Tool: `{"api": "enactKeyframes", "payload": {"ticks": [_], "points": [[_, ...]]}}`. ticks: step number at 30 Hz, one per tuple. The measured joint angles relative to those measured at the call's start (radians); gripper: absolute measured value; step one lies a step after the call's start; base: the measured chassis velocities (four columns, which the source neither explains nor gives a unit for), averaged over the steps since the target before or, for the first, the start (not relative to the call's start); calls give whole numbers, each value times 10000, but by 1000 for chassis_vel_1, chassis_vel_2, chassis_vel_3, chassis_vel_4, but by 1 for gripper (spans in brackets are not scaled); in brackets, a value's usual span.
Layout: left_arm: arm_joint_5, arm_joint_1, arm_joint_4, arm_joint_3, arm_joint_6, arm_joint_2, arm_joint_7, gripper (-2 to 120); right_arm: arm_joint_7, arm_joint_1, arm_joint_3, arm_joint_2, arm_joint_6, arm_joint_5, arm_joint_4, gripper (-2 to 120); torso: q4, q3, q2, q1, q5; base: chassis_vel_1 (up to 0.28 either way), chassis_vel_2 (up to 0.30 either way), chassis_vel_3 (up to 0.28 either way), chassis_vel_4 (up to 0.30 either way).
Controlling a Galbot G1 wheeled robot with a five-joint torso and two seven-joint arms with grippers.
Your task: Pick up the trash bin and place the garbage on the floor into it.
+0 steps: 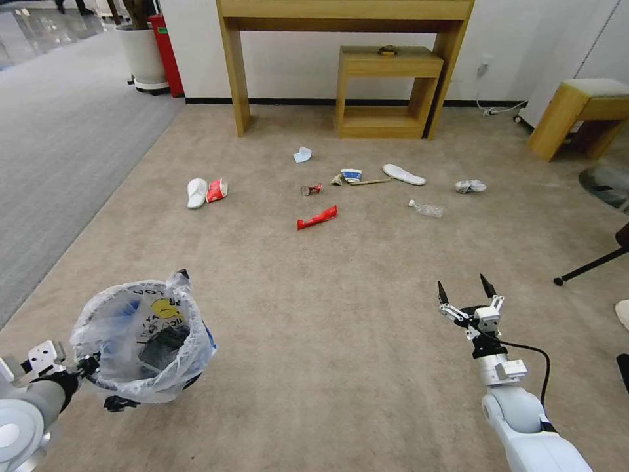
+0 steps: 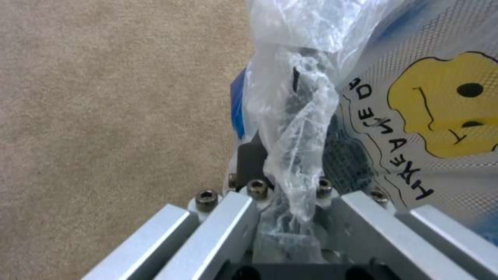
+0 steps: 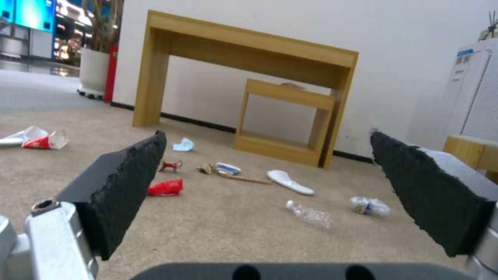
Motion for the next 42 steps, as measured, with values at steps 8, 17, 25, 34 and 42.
{"api": "enactKeyframes", "payload": {"ticks": [8,17,25,34,42], "points": [[36,-19,48,43,-8,-23,25,0,4,29,13,62,19,-57,-69,100,0,0,0,0,0,53,59,-72,-60],[73,-7,96,55,-21,-33,76,0,-9,63,15,127,51,-99,-139,99,1,0,0,-1,0,90,90,-82,-79],[68,0,89,25,-27,-28,86,0,-15,114,13,168,56,-152,-172,98,0,0,0,0,0,78,78,-80,-74],[65,34,62,-7,-30,-25,99,0,-15,125,17,215,76,-232,-214,95,0,-1,0,-1,-2,95,108,-108,-103],[145,53,62,20,-37,-100,162,0,-44,124,38,280,94,-332,-248,91,1,0,0,0,-3,132,138,-141,-134]]}}
